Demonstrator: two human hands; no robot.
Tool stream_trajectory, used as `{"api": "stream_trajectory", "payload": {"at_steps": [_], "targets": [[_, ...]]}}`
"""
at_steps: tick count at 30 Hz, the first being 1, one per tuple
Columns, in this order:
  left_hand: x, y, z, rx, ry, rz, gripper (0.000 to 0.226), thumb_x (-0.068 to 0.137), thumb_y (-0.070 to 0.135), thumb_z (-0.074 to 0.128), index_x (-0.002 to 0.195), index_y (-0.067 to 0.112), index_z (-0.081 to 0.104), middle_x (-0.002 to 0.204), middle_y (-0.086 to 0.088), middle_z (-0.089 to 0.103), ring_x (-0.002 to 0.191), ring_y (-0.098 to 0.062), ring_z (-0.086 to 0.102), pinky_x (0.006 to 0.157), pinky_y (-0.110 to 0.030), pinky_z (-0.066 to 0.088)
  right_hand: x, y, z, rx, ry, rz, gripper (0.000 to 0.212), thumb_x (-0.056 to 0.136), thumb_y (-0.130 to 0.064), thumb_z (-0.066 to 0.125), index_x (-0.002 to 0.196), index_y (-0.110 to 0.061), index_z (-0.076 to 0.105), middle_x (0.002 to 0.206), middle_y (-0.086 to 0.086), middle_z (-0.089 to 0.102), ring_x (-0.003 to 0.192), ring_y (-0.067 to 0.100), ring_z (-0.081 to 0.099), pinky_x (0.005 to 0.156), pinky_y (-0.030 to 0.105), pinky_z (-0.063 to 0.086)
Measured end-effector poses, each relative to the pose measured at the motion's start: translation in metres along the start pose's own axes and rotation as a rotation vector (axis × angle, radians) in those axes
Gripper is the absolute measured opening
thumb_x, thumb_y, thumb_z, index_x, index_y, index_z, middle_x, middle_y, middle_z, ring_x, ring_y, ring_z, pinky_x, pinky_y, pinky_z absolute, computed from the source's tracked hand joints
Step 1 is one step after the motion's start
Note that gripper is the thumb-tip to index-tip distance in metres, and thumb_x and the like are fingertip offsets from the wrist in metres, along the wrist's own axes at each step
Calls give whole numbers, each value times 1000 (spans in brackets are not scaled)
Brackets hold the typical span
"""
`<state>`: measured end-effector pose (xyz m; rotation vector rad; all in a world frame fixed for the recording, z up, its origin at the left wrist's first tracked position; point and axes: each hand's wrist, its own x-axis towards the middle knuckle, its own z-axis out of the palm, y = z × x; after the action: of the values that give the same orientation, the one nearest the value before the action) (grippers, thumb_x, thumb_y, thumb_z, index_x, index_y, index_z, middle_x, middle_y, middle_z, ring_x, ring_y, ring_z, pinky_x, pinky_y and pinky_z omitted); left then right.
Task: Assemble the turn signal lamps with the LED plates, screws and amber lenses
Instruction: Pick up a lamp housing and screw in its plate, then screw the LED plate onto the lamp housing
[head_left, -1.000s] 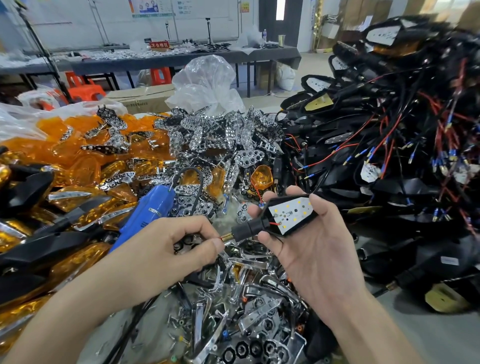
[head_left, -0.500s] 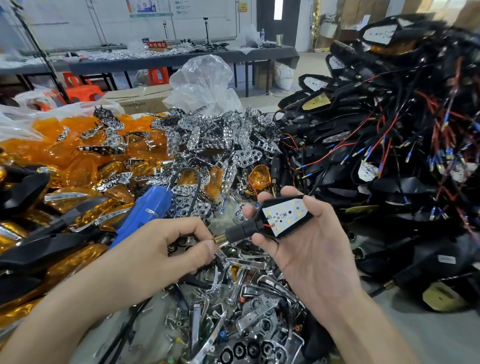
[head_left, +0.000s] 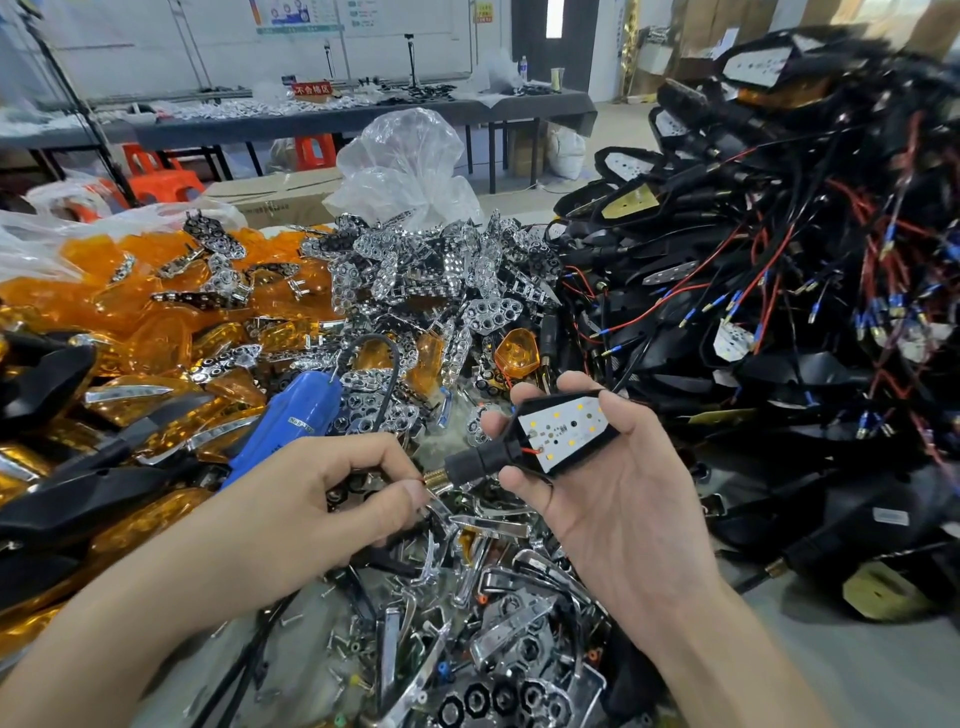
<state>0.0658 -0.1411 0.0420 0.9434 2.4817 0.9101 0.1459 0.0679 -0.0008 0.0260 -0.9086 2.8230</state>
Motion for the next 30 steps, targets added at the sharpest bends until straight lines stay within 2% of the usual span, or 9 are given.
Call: {"api": "stream_trajectory", "payload": {"at_steps": [4,9,13,19,22,25,27,28,30], "targets": [[0,-1,-1,-5,-5,14,47,78,78,48,96,39,66,72,7,67,63,-24,63,70,-48,56,0,0,1,-3,-2,0,25,97,-28,49,101,-17,70,113,17,68,104,42,70,67,38,61],[0,-3,-1,-11,-13,19,50,74,78,47,97,39,66,72,5,67,64,-32,62,69,-51,56,-1,0,1,3,-8,4,24,98,-27,48,101,-17,70,113,17,68,104,41,70,68,38,61],[-1,-4,-2,-21,-10,35,49,75,78,47,97,39,67,72,5,67,65,-31,62,69,-50,56,-1,0,3,10,14,5,24,99,-26,46,102,-16,68,110,16,70,100,40,71,65,37,61],[1,-5,-1,-2,6,46,48,76,77,48,96,39,67,72,6,67,63,-25,62,68,-46,55,-2,0,4,9,25,11,23,96,-27,46,106,-13,62,108,16,71,99,40,71,64,37,61],[0,-8,-3,22,22,28,40,82,77,47,103,47,65,80,12,70,65,-17,65,65,-38,55,-1,-1,3,9,44,9,22,100,-25,43,107,-13,60,108,17,71,98,41,72,64,37,61],[-1,-14,-10,-38,134,18,27,88,50,55,113,60,55,101,18,69,80,-13,69,79,-41,59,2,-2,1,29,100,22,23,106,-23,37,106,-13,57,102,17,71,92,40,72,60,36,60],[-1,-15,-13,-139,271,23,51,95,12,52,117,59,51,103,17,68,92,-11,68,90,-43,56,2,-2,0,31,120,31,23,106,-23,36,106,-13,56,101,16,71,91,40,73,60,36,60],[-1,-14,-15,-176,332,28,63,95,-1,48,119,57,48,102,16,69,96,-8,68,91,-39,55,2,-1,0,29,126,35,22,106,-23,36,106,-13,55,101,16,71,91,40,73,60,37,60],[-1,-9,-16,-183,405,76,68,97,-7,46,123,56,42,105,22,71,88,1,69,82,-21,51,3,0,-1,24,143,47,20,106,-23,36,108,-14,54,101,16,72,92,39,73,61,37,60]]}}
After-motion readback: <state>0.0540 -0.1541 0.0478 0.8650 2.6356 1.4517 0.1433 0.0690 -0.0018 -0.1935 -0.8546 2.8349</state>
